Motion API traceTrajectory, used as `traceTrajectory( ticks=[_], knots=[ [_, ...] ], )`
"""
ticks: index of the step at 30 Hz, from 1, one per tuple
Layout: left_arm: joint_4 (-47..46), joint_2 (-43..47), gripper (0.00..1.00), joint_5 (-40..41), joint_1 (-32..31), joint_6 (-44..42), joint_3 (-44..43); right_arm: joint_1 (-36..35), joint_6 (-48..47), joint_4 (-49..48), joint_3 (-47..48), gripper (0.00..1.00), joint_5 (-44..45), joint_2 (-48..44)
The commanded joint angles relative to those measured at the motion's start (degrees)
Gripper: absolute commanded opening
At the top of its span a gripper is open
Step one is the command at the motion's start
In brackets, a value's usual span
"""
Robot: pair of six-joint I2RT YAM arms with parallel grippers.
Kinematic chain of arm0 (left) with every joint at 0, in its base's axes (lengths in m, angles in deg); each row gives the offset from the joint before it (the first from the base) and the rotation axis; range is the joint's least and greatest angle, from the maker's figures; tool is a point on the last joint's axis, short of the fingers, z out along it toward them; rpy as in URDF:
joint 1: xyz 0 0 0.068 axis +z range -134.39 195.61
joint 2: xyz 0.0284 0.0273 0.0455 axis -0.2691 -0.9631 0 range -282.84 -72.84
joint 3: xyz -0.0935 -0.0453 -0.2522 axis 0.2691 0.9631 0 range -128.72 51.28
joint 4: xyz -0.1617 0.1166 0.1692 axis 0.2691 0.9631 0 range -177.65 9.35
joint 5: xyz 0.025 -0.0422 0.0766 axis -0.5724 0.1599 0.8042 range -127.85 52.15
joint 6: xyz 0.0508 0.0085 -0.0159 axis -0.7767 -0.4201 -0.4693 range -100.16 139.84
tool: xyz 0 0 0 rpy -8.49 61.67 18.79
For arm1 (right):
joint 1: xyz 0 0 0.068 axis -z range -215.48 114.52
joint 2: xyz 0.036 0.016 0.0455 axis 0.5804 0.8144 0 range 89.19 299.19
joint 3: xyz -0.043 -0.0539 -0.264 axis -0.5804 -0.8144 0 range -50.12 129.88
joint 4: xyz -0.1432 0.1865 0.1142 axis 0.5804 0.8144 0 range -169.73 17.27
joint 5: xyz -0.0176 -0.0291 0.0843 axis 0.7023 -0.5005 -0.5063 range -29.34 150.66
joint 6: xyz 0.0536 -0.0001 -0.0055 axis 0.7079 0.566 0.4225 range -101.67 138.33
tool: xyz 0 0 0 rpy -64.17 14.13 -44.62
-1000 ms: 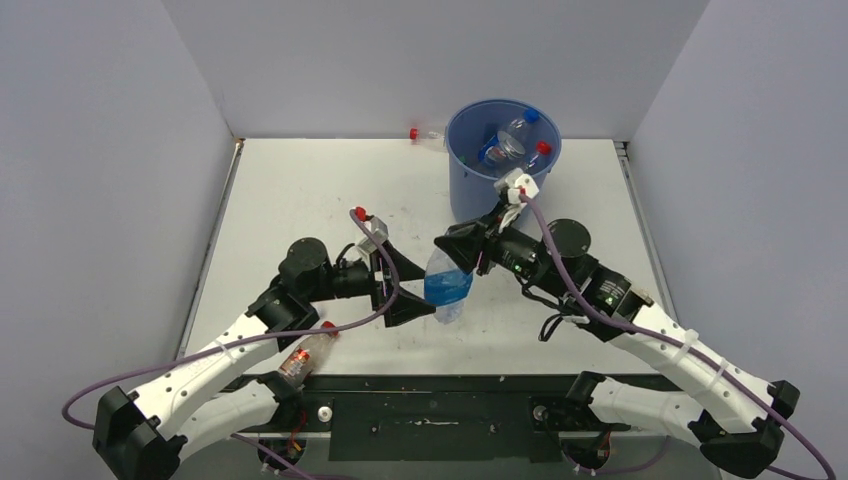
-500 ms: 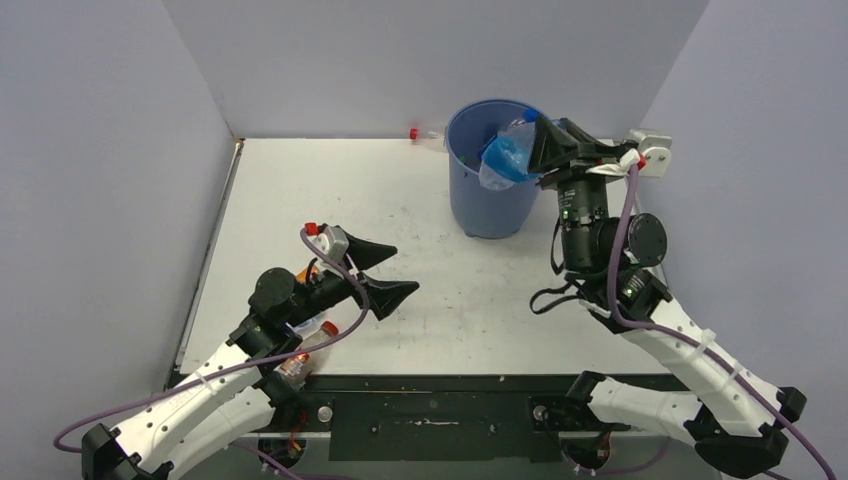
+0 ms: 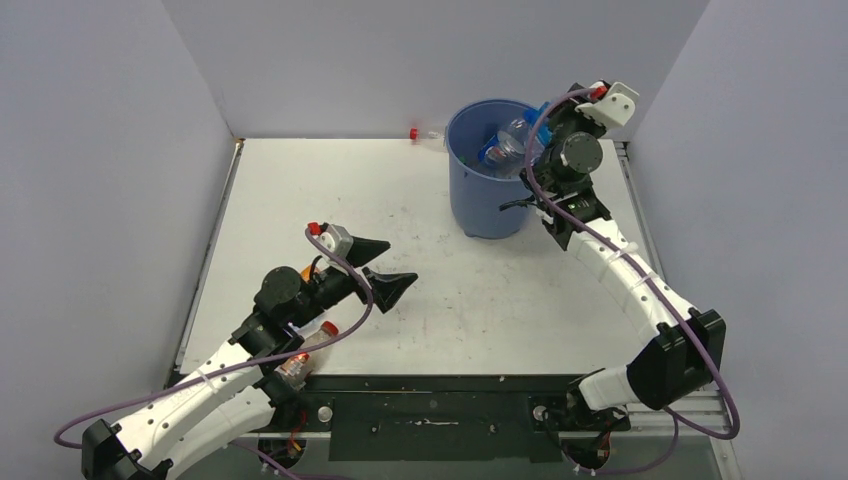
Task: Put the plastic bottles in the bin
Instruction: Place the plastic bottle in the trash bin.
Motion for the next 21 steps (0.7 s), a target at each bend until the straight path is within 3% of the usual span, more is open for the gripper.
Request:
traceTrajectory(
  ticks=[1,21],
  knots=[
    [-0.8,0.7,0.96,1.3,-0.3,-1.4,-1.4,2.0,4.2,-4.1,2.0,0.05,-2.1,0.1],
    [0.0,0.0,0.96,1.2,-1.0,-2.0,-1.8,4.3,12.3,6.9,-3.1,0.05,-6.2,6.7]
  ],
)
